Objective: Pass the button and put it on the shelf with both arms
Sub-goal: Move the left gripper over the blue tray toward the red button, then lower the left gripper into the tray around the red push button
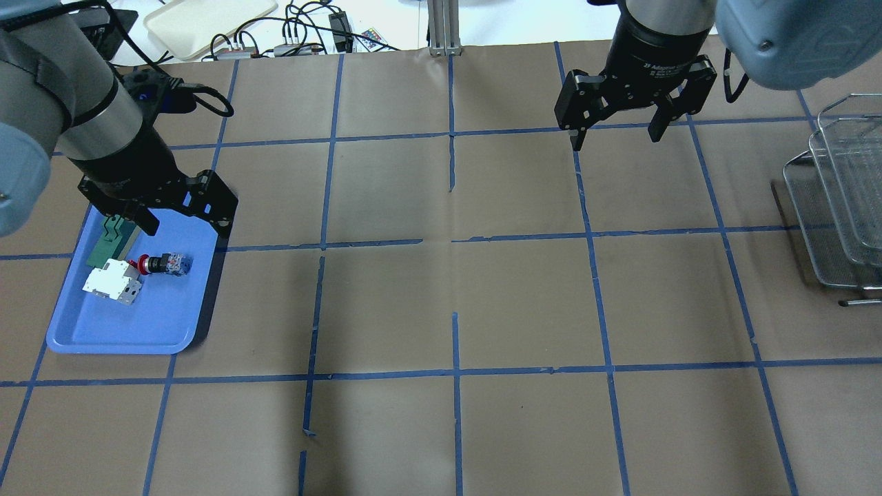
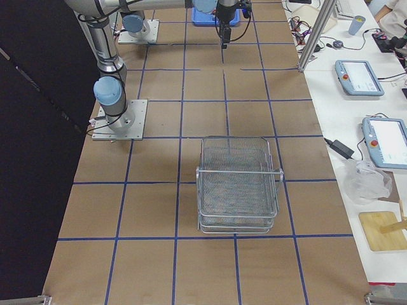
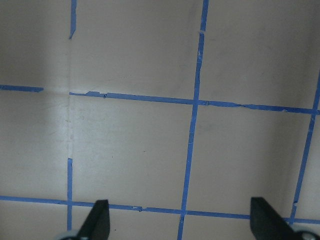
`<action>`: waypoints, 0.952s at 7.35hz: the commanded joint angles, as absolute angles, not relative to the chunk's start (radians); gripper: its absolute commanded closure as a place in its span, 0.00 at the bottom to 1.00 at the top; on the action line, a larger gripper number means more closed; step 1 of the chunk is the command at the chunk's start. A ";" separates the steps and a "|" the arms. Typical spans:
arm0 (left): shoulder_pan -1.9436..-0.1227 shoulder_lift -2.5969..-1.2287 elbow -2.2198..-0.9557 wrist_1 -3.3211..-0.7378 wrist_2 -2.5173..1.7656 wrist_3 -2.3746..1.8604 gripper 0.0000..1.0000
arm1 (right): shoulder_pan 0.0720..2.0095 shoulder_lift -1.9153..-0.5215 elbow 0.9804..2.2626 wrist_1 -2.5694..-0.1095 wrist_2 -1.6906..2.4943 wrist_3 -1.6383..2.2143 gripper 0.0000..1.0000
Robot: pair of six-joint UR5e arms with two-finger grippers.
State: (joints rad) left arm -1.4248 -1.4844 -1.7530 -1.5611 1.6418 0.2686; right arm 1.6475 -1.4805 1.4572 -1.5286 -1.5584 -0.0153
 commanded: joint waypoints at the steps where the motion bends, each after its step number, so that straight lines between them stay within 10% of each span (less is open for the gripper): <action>1: -1.320 -1.486 -1.759 -1.562 1.683 0.513 0.00 | 1.647 -1.480 1.457 -1.529 -1.559 -0.015 0.00; 7: -0.941 -1.616 -1.795 -1.326 1.568 1.389 0.00 | 1.647 -1.482 1.457 -1.532 -1.555 -0.015 0.00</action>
State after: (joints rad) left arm -0.9955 -1.5726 -1.7849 -1.3979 1.6182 1.2214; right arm 1.6475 -1.4817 1.4573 -1.5316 -1.5568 -0.0147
